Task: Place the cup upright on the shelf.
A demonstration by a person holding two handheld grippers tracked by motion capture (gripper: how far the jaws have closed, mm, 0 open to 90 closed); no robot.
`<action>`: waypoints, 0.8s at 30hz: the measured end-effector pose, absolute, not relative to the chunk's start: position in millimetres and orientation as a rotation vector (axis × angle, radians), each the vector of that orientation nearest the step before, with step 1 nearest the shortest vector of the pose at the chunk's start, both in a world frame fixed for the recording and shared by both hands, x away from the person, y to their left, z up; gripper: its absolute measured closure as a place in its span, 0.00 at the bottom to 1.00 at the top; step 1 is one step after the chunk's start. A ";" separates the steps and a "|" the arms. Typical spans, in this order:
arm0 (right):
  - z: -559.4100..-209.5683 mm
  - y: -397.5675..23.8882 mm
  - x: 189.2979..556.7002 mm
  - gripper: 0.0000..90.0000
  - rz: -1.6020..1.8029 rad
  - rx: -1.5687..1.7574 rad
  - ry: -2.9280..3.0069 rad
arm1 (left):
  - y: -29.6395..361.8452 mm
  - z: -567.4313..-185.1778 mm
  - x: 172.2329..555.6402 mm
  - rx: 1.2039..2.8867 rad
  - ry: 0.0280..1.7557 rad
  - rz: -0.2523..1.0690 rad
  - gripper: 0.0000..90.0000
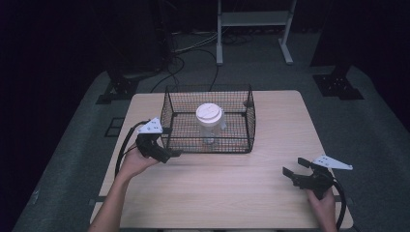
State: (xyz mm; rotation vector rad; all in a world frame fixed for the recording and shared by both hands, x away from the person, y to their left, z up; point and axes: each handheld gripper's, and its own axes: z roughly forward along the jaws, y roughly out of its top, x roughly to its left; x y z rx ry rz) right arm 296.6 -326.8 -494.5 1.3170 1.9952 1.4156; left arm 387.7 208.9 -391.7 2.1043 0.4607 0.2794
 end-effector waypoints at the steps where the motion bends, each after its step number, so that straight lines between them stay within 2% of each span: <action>1: -494.4 -326.8 296.6 0.15 1.415 1.316 1.996 | 209.0 -392.1 386.8 2.100 0.463 0.279 0.02; 24: -494.5 -326.7 296.6 0.15 1.414 1.319 1.995 | 219.6 -408.9 363.1 2.083 0.478 0.284 0.02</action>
